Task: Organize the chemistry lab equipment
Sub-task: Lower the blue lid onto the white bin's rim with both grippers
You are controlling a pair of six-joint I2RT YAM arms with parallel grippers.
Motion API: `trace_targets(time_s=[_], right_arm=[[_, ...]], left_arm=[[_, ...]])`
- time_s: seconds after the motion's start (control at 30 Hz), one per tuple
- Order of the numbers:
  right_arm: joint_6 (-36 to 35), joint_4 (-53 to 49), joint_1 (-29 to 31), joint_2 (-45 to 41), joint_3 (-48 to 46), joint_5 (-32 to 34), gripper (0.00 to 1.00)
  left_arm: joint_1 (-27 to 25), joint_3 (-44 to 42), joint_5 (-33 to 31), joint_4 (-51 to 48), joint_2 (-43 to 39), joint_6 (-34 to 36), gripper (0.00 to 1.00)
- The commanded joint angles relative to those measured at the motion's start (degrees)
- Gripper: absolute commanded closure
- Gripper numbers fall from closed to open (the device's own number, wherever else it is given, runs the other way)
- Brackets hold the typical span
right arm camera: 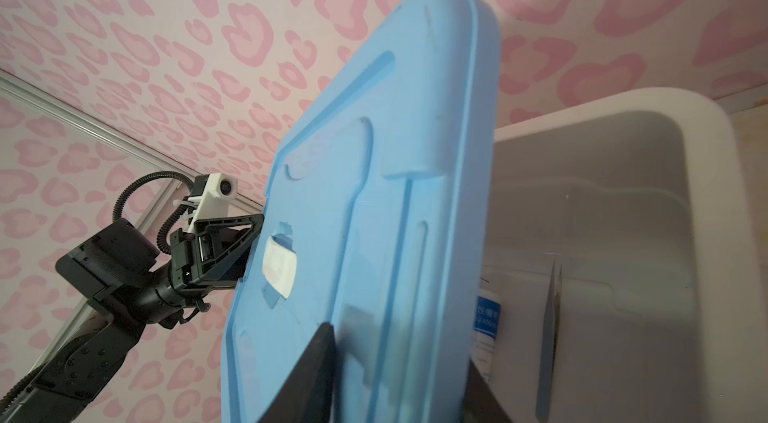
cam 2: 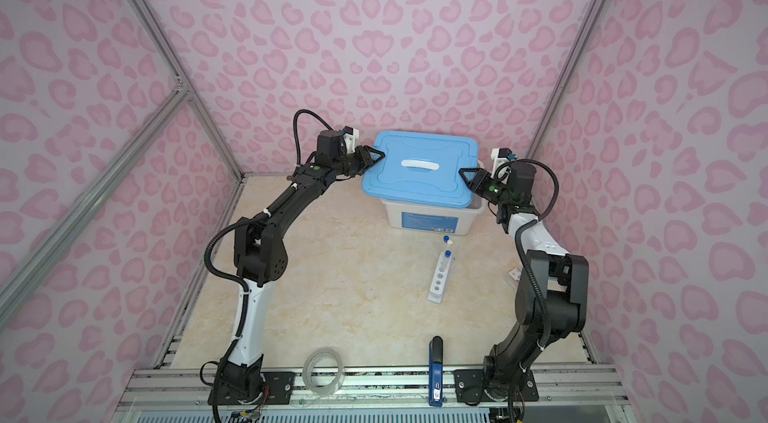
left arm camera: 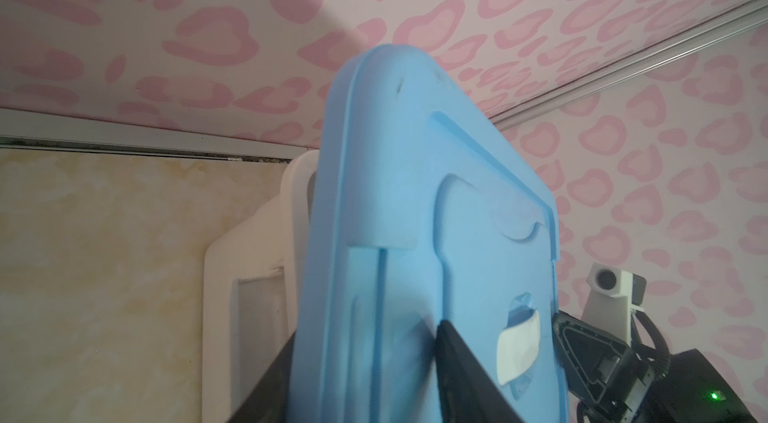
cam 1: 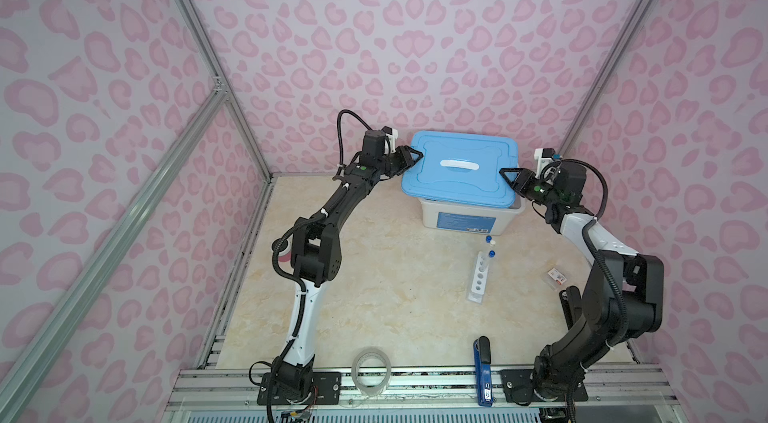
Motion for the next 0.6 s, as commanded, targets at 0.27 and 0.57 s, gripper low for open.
trace_targets(time_s=[0.27, 0.57], right_arm=[[10.5, 15.65, -1.69, 1.79, -2.89, -3.87, 0.73], [24.31, 34.26, -2.98, 6.64, -4.95, -5.38, 0.77]], left_arm=[[-0.31, 2.9, 1.13, 1.94, 2.59, 0.08, 0.48], [-0.36, 3.3, 0.91, 2.77, 2.1, 0.77, 0.38]])
